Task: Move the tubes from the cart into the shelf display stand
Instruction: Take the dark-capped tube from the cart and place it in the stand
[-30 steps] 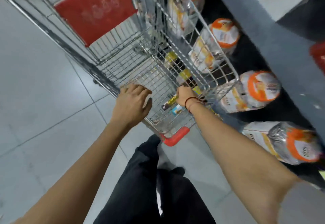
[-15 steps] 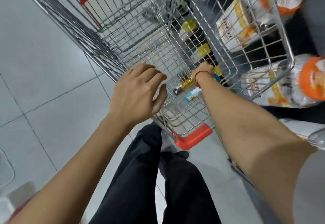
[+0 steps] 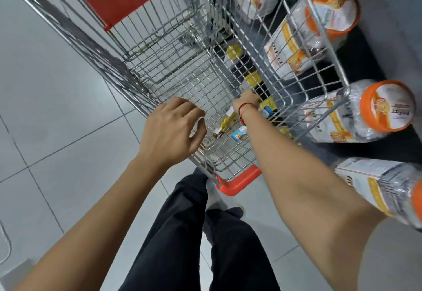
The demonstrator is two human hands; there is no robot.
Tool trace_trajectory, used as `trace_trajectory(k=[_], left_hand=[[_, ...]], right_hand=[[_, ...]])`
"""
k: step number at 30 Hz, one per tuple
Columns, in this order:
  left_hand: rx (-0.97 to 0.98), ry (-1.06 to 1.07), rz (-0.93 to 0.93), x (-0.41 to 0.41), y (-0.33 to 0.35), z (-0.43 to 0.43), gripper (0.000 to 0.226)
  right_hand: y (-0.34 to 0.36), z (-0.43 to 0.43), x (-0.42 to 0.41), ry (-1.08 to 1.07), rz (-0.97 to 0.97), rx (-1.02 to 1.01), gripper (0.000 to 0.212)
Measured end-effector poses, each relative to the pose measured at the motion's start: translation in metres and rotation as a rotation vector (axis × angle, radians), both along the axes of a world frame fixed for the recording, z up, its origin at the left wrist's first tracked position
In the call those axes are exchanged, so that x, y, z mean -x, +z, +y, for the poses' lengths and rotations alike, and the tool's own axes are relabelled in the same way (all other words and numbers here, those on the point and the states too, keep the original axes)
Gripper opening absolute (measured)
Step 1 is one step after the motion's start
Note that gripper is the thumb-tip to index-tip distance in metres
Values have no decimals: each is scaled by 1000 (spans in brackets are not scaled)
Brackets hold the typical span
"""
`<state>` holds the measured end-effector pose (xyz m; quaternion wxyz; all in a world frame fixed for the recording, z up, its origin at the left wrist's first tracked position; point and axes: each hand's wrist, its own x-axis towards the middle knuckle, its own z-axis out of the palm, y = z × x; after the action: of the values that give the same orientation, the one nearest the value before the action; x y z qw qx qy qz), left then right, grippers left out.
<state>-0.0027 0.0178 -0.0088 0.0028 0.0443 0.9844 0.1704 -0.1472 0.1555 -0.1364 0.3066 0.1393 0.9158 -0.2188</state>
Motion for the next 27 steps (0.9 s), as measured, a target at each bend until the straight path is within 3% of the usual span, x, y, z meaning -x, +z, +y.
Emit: trace_trajectory(k=[6,9,13,21,27], left_hand=[[40,-9,-35,1,6,2,26],[18,18,-54,6,13,7,13],[-59,-10,-26,28,34,35,17],[-151,-418,199,92,107,150,55],[-191,-703,244,105,138,241,50]], right_hand=[[74,26,-13,159,179,89,11],[128,52,-16,135,311,124,27],[207,98,-24,155,505,97,28],[349,205,-81,95,682,-17,34],[409,276,-130,19,663,-141,33]])
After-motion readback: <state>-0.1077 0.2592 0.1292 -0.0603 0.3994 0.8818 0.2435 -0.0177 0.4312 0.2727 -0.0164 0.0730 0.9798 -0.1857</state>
